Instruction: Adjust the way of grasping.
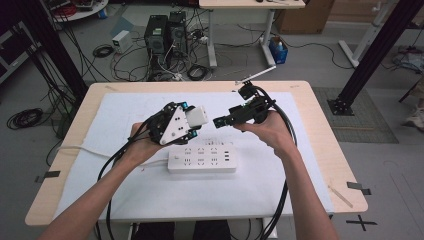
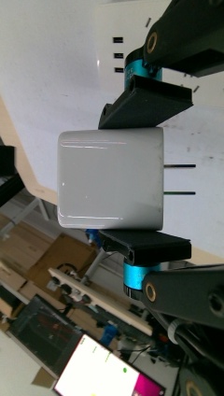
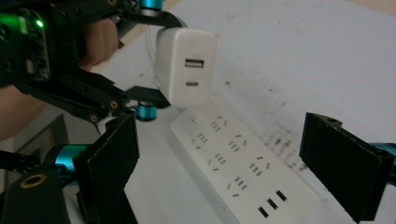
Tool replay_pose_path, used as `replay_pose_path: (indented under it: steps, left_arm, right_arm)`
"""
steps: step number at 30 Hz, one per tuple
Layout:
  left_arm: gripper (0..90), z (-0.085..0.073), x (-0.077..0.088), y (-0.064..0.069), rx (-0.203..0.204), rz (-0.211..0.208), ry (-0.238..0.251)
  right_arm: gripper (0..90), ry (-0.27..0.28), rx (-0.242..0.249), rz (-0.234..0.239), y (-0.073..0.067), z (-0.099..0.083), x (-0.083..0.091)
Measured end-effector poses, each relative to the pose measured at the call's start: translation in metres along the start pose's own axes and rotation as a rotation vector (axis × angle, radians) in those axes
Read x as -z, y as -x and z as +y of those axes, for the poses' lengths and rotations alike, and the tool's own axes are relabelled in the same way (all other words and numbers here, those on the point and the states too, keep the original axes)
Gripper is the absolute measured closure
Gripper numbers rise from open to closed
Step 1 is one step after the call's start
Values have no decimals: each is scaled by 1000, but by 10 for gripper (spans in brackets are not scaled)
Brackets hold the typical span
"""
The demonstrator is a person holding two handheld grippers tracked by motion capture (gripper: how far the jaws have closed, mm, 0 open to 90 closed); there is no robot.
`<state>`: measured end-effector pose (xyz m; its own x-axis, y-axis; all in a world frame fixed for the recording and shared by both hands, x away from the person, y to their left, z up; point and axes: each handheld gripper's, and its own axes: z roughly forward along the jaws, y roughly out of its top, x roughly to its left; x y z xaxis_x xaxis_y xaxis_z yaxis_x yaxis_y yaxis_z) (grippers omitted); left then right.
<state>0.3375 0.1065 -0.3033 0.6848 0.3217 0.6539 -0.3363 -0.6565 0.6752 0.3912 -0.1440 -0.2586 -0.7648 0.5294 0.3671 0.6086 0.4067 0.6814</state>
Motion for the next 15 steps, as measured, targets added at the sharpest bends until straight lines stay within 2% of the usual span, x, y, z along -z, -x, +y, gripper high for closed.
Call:
replay_pose_path:
  steps: [2, 3, 4, 5, 7, 11, 13, 15]
  left_arm:
    - [425, 2, 0, 2, -9, 6, 19]
    - [425, 2, 0, 2, -9, 6, 19]
    - [425, 4, 1, 3, -20, 8, 34]
    - [425, 4, 1, 4, -23, 8, 49]
    - [425, 6, 2, 6, -35, 11, 66]
    - [425, 9, 3, 8, -48, 22, 79]
    - [425, 13, 3, 12, -78, 43, 93]
    - [425, 15, 3, 13, -87, 50, 103]
  right_arm:
    - [114, 9, -3, 35, -1, 1, -1]
    - [114, 9, -3, 35, -1, 1, -1]
    - [114, 18, -10, 54, -1, 1, -1]
    - [114, 34, -22, 94, -2, 2, -1]
    - [114, 49, -28, 128, -2, 2, -2]
    - [115, 50, -33, 145, -3, 2, -4]
    - [116, 48, -48, 150, -3, 2, -8]
    - [174, 68, -55, 175, -2, 0, -9]
